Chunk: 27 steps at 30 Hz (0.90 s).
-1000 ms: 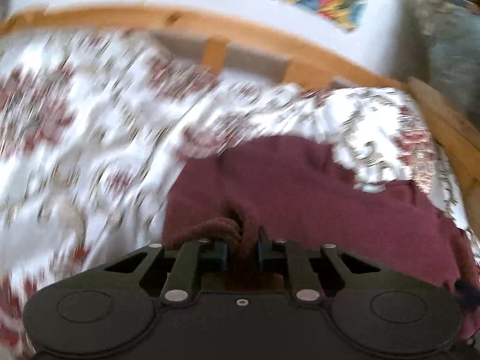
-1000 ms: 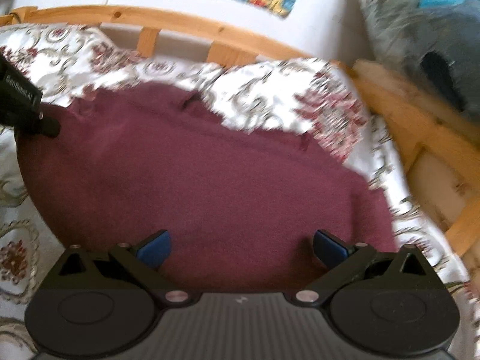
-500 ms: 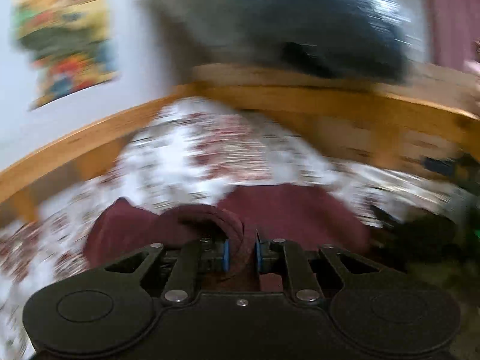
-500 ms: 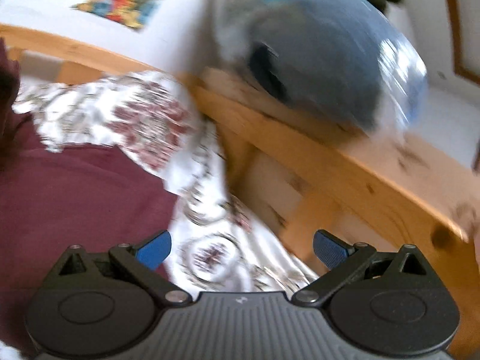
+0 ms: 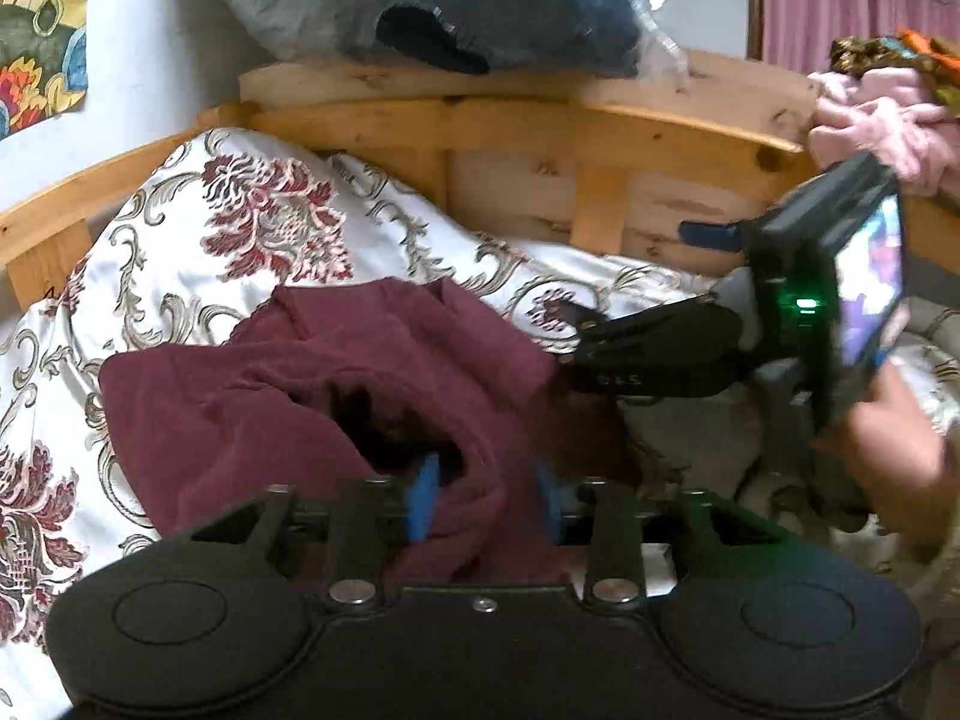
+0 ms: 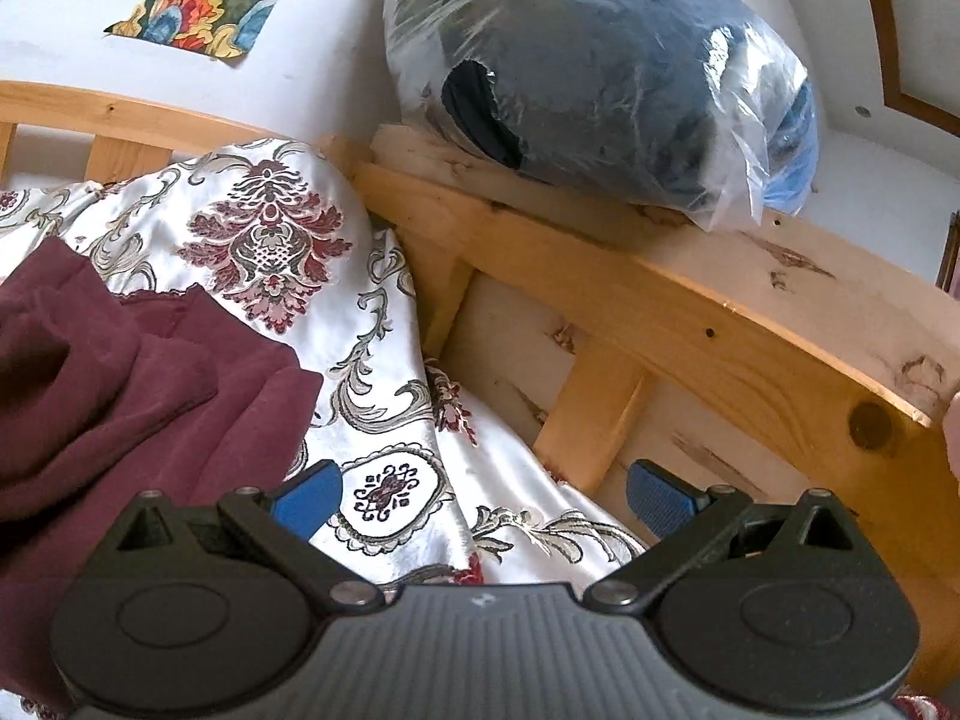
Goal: Fold small clothes
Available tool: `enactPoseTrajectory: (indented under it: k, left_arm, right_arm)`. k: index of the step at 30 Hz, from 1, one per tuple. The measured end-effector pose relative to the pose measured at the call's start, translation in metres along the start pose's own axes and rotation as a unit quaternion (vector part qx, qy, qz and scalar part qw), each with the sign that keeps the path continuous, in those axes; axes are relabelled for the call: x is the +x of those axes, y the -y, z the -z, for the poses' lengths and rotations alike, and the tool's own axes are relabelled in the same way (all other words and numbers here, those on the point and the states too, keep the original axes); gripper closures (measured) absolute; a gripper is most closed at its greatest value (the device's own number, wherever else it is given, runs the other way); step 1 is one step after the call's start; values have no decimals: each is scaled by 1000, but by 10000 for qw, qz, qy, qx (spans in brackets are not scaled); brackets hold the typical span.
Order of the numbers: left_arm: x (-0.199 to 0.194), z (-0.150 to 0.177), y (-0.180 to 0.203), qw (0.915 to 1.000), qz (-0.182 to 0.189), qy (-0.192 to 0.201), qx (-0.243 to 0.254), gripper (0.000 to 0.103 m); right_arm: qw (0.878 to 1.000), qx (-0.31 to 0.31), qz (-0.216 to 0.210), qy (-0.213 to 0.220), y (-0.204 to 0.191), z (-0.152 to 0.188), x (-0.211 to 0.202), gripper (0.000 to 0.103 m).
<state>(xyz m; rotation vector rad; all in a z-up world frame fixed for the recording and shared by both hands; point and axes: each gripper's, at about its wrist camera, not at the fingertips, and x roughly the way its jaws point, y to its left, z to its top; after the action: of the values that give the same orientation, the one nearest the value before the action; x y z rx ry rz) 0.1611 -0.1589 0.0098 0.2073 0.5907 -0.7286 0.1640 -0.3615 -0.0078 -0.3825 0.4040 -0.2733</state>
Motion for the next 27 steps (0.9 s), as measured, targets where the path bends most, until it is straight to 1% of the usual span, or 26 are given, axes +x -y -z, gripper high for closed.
enactPoseTrajectory:
  k: [1, 2, 3, 4, 5, 8, 9, 10, 12, 15, 19, 20, 22, 24, 27]
  left_arm:
    - [-5, 1, 3, 10000, -5, 74, 34, 46]
    - [-9, 2, 6, 9998, -24, 159, 66, 42]
    - [-15, 4, 8, 9996, -46, 253, 92, 34]
    - [-21, 6, 10, 9994, -83, 331, 109, 29]
    - [-26, 9, 12, 9989, -172, 416, 107, 27]
    - [-37, 17, 12, 9970, -541, 543, 36, 17]
    - [-38, 21, 11, 9962, -689, 541, 25, 10]
    - [-38, 25, 10, 9949, -885, 484, 41, 6]
    - [-33, 30, 6, 9920, -1227, 288, 81, 6]
    - [-22, 38, -2, 9882, -1525, -58, 102, 7]
    - [-13, 44, -7, 9854, -1677, -260, 149, 11]
    - [-11, 44, -8, 9852, -1679, -298, 165, 12]
    - [-8, 45, -8, 9853, -1659, -346, 208, 14]
    - [-6, 47, -9, 9853, -1642, -386, 253, 14]
    - [-2, 50, -9, 9853, -1603, -516, 282, 17]
  right_arm:
    - [10000, 32, 13, -4, 1, 0, 0, 0]
    - [10000, 82, 18, 1, 2, 0, 0, 0]
    - [9999, 128, 13, 13, 3, 0, 0, 0]
    - [9998, 182, 4, 40, 4, 0, -1, 0]
    - [9996, 255, -25, 90, 6, 0, -3, 0]
    - [9980, 561, -72, 293, 10, -4, -9, 0]
    - [9967, 710, -121, 362, 12, -6, -11, 0]
    - [9955, 825, -212, 426, 13, -7, -12, 0]
    - [9926, 1006, -390, 552, 14, -10, -15, 0]
    - [9877, 1101, -801, 770, 11, -13, -18, 0]
    - [9805, 1145, -1246, 1002, -1, -16, -19, 0]
    - [9783, 1104, -1415, 1033, -6, -19, -17, 1]
    - [9728, 1027, -1793, 1049, -14, -24, -14, 6]
    - [9649, 929, -2277, 923, -24, -31, -9, 9]
    - [9590, 904, -2635, 512, -38, -37, 1, 20]
